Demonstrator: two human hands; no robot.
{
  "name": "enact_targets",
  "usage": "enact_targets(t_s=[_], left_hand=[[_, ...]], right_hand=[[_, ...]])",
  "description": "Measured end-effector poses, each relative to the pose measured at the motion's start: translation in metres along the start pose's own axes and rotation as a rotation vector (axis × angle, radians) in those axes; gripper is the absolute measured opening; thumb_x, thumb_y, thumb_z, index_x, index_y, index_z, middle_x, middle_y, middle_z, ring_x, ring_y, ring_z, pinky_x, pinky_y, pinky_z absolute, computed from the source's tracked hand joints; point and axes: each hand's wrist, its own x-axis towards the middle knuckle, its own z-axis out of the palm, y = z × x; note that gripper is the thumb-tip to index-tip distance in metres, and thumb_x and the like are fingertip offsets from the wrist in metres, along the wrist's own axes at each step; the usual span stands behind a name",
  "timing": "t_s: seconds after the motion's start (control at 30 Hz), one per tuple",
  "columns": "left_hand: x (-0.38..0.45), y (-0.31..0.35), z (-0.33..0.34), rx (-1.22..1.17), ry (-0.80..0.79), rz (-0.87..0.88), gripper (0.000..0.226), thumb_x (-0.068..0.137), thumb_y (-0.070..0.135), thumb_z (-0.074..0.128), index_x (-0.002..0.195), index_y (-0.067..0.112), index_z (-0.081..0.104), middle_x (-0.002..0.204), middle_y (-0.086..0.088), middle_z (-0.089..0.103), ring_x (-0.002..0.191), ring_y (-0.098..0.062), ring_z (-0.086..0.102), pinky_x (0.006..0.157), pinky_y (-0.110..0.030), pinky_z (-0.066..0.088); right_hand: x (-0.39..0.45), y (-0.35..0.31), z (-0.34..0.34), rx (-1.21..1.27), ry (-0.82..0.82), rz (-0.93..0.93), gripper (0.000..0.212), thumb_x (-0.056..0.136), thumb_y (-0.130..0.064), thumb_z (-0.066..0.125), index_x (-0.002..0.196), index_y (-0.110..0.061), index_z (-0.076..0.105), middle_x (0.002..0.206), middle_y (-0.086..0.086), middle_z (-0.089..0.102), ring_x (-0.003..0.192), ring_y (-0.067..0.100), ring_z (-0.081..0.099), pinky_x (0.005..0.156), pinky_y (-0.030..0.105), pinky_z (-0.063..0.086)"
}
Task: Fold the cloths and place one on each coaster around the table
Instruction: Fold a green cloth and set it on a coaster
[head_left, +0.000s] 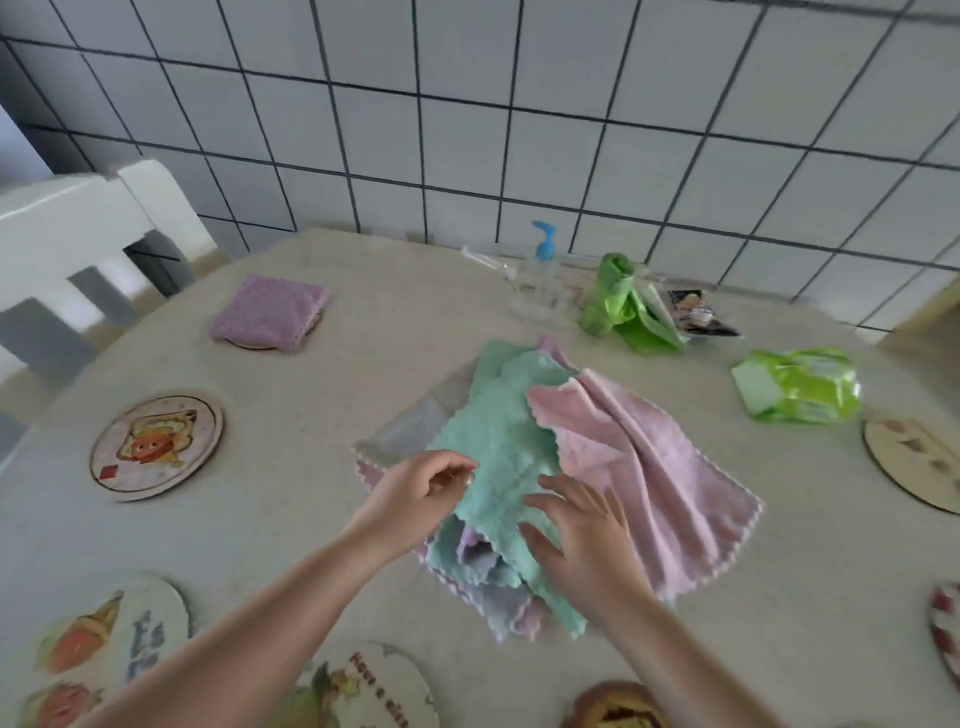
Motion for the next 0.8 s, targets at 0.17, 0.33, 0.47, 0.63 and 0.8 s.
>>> enact_targets(t_s=[0.17,0.33,0.47,0.63,0.8], left_hand=[[0.004,0.029,0.056,0.345,-0.123,0.159,0.031,0.092,0.030,0.050,0.122,0.025,0.059,0.133,0.011,0.049,0.125,-0.003,0.038,0.109,-0.030,0.031],[0.032,0.031,0.084,0.760,-0.219,0.324,0.041,0.097,0.032,0.037,0.136,0.025,0.042,0.156,0.004,0.008,0.143,-0.013,-0.005,0.115,-0.036,0.001],[0.059,0.016,0.100,0.869,-0.135,0.518,0.039,0.095,0.035,0.035,0.124,0.018,0.055,0.155,-0.009,0.015,0.144,-0.026,0.002,0.116,-0.048,0.009],[0.091,-0.003,0.106,0.899,-0.075,0.581,0.038,0.089,0.018,0.039,0.121,0.014,0.058,0.151,-0.003,0.029,0.143,-0.018,0.010,0.114,-0.037,0.001],[0.087,-0.011,0.100,0.799,0.129,0.735,0.037,0.077,0.018,0.044,0.103,0.008,0.067,0.117,-0.009,0.063,0.118,-0.027,0.053,0.105,-0.045,0.031]], right_hand=[[-0.040,0.051,0.000,-0.008,-0.086,0.063,0.055,0.090,-0.056,0.039,0.140,-0.034,0.036,0.154,-0.009,0.019,0.141,0.012,0.015,0.115,0.031,0.010],[-0.042,0.074,0.018,-0.070,-0.050,-0.005,0.057,0.090,-0.050,0.045,0.143,-0.034,0.031,0.155,-0.014,0.012,0.143,0.008,0.005,0.113,0.029,-0.003],[-0.038,0.091,0.039,-0.187,0.113,-0.056,0.059,0.078,-0.049,0.059,0.131,-0.025,0.052,0.136,-0.013,0.050,0.132,0.007,0.037,0.112,0.035,0.019],[-0.029,0.114,0.055,-0.058,0.401,-0.120,0.044,0.080,-0.034,0.065,0.121,-0.019,0.061,0.124,-0.007,0.060,0.115,0.011,0.049,0.102,0.033,0.038],[-0.028,0.128,0.046,0.046,0.556,-0.175,0.047,0.084,-0.004,0.061,0.129,-0.016,0.055,0.135,-0.007,0.052,0.121,0.011,0.050,0.099,0.022,0.038]])
